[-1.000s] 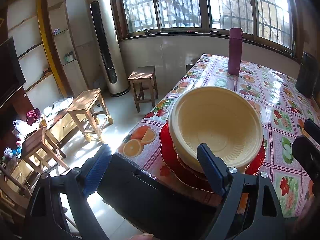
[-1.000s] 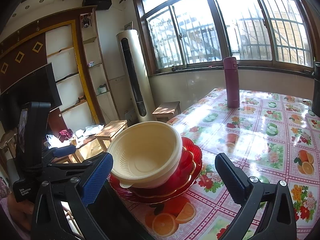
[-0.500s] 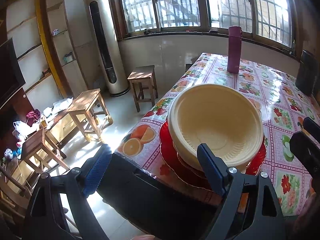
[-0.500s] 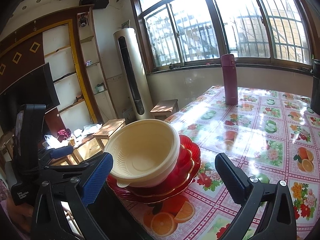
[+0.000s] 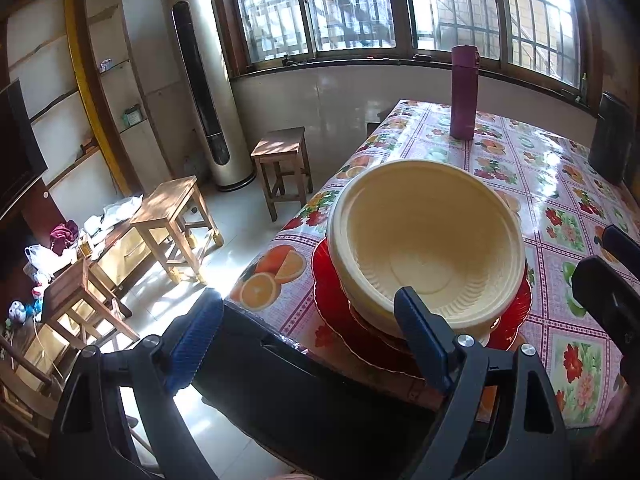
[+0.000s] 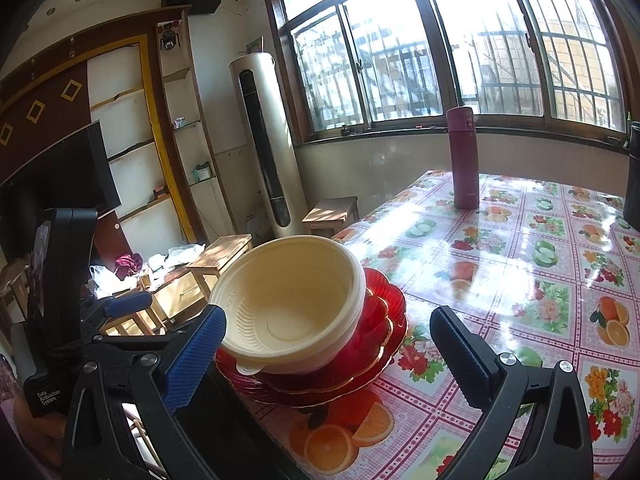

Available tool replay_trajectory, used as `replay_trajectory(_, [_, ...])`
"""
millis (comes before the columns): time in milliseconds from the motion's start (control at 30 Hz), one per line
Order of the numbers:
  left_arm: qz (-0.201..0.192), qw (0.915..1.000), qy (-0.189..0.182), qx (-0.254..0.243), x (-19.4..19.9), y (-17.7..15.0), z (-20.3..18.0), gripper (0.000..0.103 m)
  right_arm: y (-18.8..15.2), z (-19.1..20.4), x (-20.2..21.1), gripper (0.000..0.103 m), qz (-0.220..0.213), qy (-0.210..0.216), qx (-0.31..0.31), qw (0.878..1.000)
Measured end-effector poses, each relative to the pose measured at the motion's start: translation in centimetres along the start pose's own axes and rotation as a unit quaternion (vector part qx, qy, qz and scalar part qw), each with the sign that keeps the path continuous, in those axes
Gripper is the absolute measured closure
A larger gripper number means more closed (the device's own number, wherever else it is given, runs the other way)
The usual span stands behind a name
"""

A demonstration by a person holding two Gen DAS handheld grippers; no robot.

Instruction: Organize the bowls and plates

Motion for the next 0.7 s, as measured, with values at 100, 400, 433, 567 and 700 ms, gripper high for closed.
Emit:
replay_trajectory(100, [0.0, 1.0, 0.002, 0.0, 0.04, 0.0, -0.02, 0.015, 0.06, -0.02, -0.1, 0.0, 0.0, 0.0, 0.0, 1.0])
replay_trajectory(400, [0.001, 1.0, 0.002, 0.003, -0.16, 0.15, 0.26, 0.015, 0.38, 0.15, -0.33, 0.0, 0.0, 0.003, 0.002, 1.0])
replay_trajectory(433, [0.001, 1.0, 0.001, 0.003, -0.18, 0.16, 0.29, 0.015, 0.42, 0.17, -0.4, 0.0, 0.0, 0.003, 0.003, 1.0])
replay_trajectory(567, [0.001, 1.0, -0.001, 0.005, -0.25, 0.22, 0.45, 0.015, 0.57, 0.44, -0.56, 0.0, 0.002, 0.004, 0.004, 1.0])
replay_trajectory(700, [0.0, 1.0, 0.0, 0.008, -0.46, 0.25, 0.86, 0.015, 0.51, 0.77, -0.84, 0.0, 0.004, 0.003, 0.008, 1.0])
Point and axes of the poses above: each gripper's, at about its wrist camera, not at the fingertips, and x roughly against the way its jaws point, z to its left, y to its top, the point moved 6 cm from there along -x, roughly the way its jaws point, and after that the axes turned 6 degrees about z, right-handed, at the moved point
